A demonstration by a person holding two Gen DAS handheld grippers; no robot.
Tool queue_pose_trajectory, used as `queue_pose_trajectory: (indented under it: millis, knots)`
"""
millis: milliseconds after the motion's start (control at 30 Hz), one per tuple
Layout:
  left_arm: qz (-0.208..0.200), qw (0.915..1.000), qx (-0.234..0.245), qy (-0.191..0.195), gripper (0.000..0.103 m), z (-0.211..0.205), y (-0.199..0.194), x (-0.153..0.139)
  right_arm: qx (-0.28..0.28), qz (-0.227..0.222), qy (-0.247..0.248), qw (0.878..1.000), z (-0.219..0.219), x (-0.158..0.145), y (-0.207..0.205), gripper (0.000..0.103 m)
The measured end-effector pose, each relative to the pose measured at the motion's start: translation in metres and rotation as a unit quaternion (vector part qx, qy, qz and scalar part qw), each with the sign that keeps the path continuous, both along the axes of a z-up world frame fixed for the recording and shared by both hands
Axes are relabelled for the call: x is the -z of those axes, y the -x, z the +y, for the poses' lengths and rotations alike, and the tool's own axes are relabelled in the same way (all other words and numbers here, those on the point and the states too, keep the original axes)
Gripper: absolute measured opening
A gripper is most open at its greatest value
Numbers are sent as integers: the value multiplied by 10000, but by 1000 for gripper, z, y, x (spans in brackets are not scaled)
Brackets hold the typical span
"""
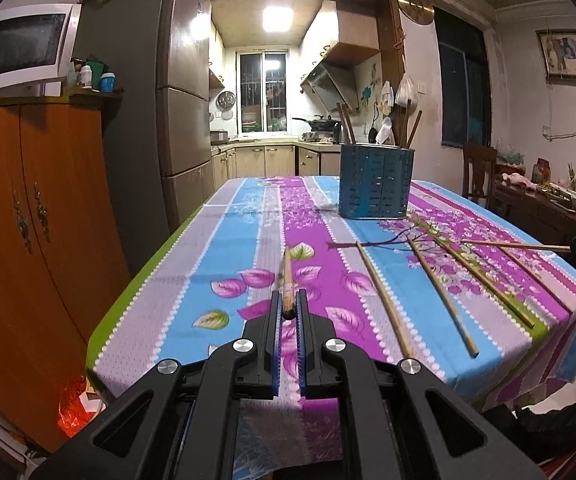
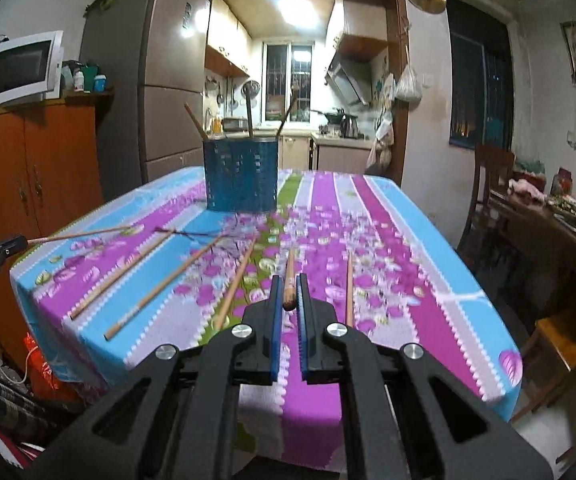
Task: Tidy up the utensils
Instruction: 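Lift both held chopsticks and carry them toward the blue holder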
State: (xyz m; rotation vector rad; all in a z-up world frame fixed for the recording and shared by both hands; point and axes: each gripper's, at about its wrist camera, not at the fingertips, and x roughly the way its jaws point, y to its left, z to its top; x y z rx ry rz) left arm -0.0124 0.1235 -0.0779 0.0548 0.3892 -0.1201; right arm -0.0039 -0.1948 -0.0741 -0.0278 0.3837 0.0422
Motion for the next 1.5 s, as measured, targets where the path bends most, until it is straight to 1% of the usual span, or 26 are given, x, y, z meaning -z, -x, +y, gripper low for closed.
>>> queue_pose_trajectory:
  millis: [333, 633, 1233, 1500]
  knots:
    - [39, 9997, -212, -122, 8, -5, -17, -31, -81, -534, 119, 9985, 3, -35, 0, 5]
    - [-40, 9987, -400, -323, 8, -5, -26, -50, -178, -750, 261, 9967, 10, -49, -2, 5]
    - [-150, 9967, -516, -606, 8, -9, -40, -67, -307, -1284, 505, 9900, 12, -83, -10, 5]
    - [-211, 9963, -496, -664, 8, -11, -42, -74, -348, -1425, 435, 9882, 12, -94, -14, 5]
